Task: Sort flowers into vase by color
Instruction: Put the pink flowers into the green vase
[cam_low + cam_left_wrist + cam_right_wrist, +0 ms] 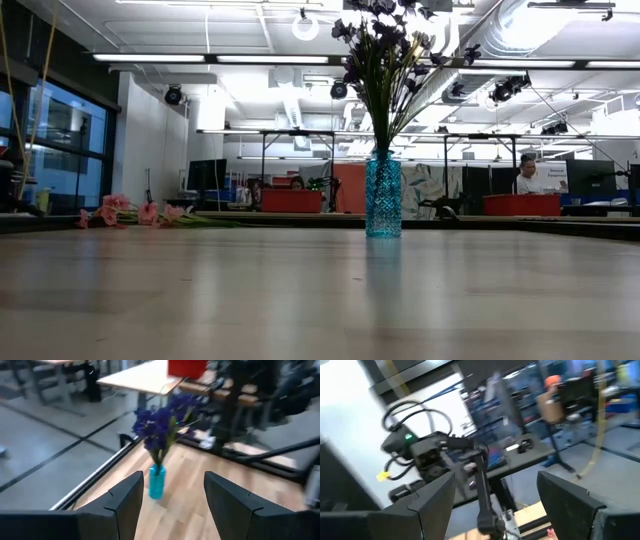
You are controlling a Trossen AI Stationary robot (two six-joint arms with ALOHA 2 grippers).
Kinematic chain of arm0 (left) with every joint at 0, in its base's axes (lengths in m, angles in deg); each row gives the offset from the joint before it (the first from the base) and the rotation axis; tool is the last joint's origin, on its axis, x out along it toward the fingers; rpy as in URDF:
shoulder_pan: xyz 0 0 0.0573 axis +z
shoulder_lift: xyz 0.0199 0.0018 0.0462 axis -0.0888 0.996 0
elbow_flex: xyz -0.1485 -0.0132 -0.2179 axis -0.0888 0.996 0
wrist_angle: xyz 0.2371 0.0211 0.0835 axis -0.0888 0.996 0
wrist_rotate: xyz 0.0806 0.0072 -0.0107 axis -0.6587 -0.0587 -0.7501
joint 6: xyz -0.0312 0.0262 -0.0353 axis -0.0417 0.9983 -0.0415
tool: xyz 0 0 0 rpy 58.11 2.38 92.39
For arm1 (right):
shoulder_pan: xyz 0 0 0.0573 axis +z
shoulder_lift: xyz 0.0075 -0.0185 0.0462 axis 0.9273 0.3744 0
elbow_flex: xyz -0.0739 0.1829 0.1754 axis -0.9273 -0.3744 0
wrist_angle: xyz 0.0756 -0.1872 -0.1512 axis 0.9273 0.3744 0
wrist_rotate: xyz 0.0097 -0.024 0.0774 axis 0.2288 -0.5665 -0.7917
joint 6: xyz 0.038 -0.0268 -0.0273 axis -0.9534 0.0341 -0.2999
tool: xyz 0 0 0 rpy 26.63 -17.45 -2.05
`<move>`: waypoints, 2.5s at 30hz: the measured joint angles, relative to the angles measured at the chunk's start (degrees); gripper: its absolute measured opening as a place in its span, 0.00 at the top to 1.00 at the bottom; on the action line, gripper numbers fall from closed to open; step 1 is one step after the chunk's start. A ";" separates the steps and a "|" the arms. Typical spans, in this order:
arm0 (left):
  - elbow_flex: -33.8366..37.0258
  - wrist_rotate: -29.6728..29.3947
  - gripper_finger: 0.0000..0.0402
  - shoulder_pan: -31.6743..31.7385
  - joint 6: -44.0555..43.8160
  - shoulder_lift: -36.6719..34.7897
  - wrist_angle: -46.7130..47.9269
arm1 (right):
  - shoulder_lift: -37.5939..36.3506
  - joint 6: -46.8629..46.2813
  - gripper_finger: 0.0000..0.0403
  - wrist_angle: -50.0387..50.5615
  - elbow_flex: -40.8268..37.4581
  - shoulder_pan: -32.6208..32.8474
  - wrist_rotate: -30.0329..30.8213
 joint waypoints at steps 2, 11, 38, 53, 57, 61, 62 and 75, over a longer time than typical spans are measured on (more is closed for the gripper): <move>0.08 5.20 0.51 7.41 1.11 3.26 -2.54 | 0.00 1.35 0.32 0.09 0.00 -2.87 -6.98; 0.04 27.48 0.51 41.83 1.67 14.52 -5.23 | -2.33 2.98 0.32 1.99 0.02 -14.10 -29.89; 4.96 27.30 0.97 62.71 6.93 47.85 -5.94 | -4.15 1.42 0.32 5.47 0.02 -13.69 -30.83; 32.79 13.72 1.00 60.85 -14.32 36.00 -36.48 | -4.13 4.11 0.32 8.99 0.02 -13.69 -31.01; 32.55 13.09 1.00 61.59 -17.18 39.22 -37.68 | -4.13 4.11 0.32 9.78 0.02 -13.69 -31.05; 32.26 12.96 1.00 61.62 -20.73 41.99 -37.73 | -4.13 4.11 0.32 10.98 0.02 -13.69 -31.03; 32.26 12.98 1.00 61.61 -21.34 42.70 -37.70 | -4.13 4.11 0.32 11.14 0.02 -13.69 -31.03; 32.20 16.89 1.00 54.94 -8.67 44.03 -30.19 | -4.13 6.33 0.32 12.89 0.02 -13.69 -31.77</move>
